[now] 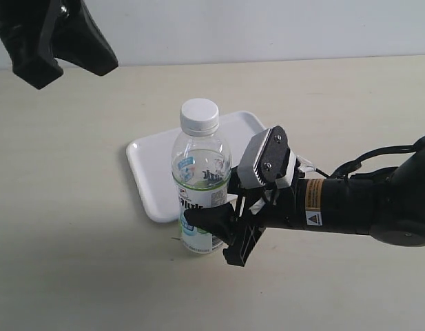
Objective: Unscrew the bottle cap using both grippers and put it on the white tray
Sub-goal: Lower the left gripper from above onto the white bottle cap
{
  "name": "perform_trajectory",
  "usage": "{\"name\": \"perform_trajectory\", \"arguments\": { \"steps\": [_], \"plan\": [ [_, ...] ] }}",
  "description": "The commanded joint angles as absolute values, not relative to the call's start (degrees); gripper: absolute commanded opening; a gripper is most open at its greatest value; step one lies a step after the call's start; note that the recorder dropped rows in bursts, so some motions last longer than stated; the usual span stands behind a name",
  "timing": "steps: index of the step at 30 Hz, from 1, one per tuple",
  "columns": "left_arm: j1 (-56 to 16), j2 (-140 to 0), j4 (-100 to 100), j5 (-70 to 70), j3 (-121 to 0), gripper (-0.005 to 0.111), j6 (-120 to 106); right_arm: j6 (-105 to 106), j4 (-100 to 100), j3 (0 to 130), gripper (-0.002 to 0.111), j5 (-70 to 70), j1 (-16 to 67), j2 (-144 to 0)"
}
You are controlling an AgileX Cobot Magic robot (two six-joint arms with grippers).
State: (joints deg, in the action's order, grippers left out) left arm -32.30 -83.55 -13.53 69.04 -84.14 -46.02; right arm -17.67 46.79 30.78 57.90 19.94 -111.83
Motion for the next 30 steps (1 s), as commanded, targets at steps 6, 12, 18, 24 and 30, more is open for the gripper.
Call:
{"name": "perform_trajectory", "arguments": {
  "steps": [6, 12, 18, 24, 30],
  "plan": [
    [-32.7, -83.6, -17.3, 59.7, -85.0, 0.005, -35.5, -18.1, 46.6, 30.8, 0.000, 56.2, 20.0, -112.0],
    [-32.7, -84.7, -17.0, 59.5, -86.6, 0.039, -35.1, -18.1, 46.6, 30.8, 0.000, 56.2, 20.0, -112.0],
    [-35.5, -87.4, -17.1, 59.7, -86.6, 0.043, -35.1, -18.1, 46.3, 30.8, 0.000, 56.2, 20.0, -112.0],
    [-41.7, -88.6, -15.9, 57.3, -86.6, 0.053, -35.1, -18.1, 46.3, 30.8, 0.000, 56.2, 20.0, -112.0],
    [-43.9, -88.9, -9.2, 57.4, -86.6, 0.057, -27.9, -18.1, 46.3, 30.8, 0.000, 56.2, 20.0, -112.0]
  ]
}}
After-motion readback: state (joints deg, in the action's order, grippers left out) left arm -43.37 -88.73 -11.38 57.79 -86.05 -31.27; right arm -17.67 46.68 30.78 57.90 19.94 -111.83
